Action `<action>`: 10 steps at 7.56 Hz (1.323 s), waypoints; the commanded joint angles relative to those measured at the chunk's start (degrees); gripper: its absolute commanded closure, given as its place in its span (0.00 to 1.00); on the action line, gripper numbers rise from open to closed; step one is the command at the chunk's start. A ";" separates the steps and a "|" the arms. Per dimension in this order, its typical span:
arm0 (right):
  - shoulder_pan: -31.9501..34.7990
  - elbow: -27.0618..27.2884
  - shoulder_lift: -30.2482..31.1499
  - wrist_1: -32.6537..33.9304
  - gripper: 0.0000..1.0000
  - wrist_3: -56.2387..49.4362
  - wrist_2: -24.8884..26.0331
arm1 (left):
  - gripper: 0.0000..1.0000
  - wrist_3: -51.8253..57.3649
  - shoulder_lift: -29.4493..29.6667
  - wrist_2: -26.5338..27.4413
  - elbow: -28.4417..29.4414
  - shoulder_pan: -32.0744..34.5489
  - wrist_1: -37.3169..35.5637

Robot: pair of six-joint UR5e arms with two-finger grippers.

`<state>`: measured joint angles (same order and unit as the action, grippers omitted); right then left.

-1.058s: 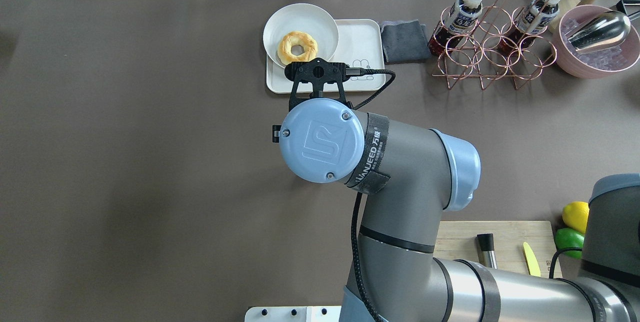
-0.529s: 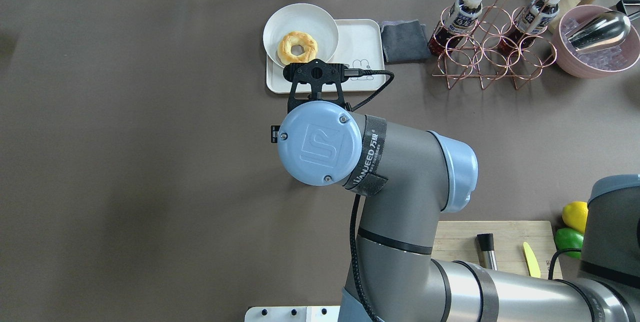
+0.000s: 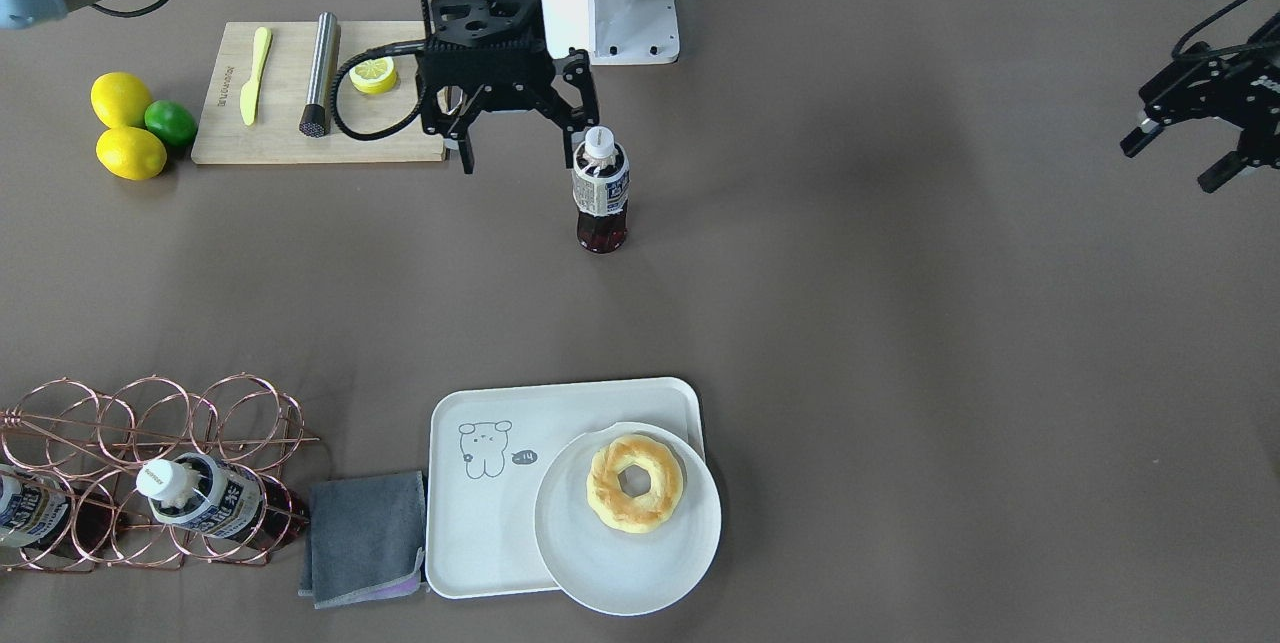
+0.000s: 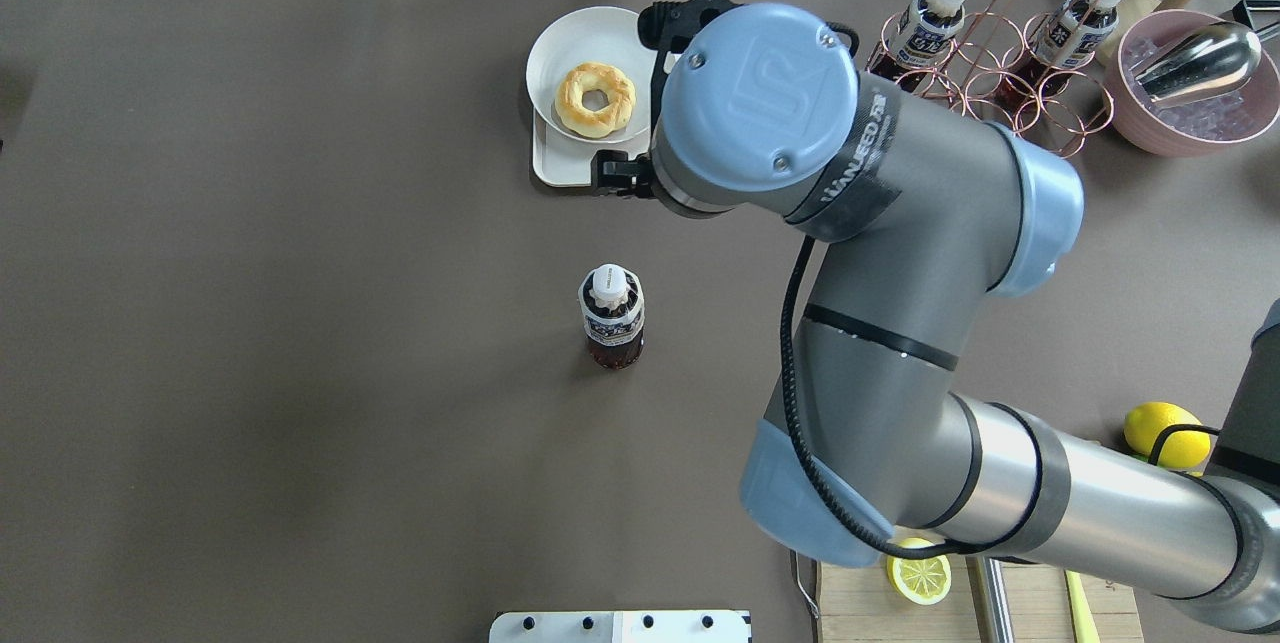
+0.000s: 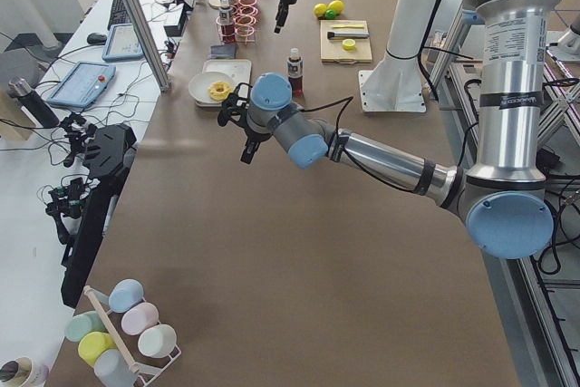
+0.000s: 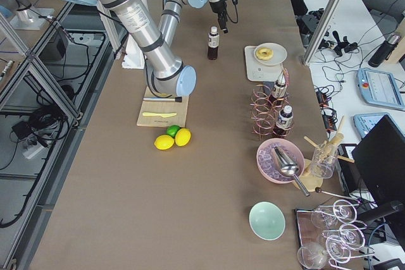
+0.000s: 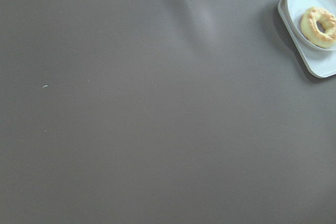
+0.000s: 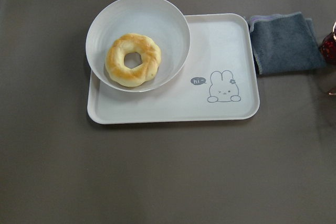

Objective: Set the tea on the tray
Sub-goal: 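Withdraw the right gripper while the left gripper reaches toward the bottle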

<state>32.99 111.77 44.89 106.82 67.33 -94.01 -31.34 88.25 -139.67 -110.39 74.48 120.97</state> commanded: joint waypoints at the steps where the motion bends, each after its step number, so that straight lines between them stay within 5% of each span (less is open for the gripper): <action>1: 7.60 7.81 11.92 -0.47 0.00 -10.16 -7.04 | 0.01 -16.85 6.72 12.80 -4.04 -14.31 -0.73; 3: 12.69 10.13 18.46 -1.52 0.00 -17.72 -11.34 | 0.00 -24.18 19.25 18.01 -5.26 -21.19 -14.43; 5: 16.22 9.87 28.35 -11.91 0.00 -22.74 -14.61 | 0.00 -28.92 39.08 27.29 -8.17 -29.60 -45.23; 7: 23.66 8.65 37.25 -21.09 0.00 -29.49 -23.45 | 0.00 -37.60 46.11 33.74 -7.65 -38.58 -49.52; 10: 27.74 6.02 42.29 -25.84 0.00 -35.25 -24.55 | 0.01 -43.54 48.58 52.35 -3.96 -52.21 -49.25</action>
<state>58.63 119.64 84.33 84.56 34.58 -117.65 -72.05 135.22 -97.86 -116.28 29.89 71.78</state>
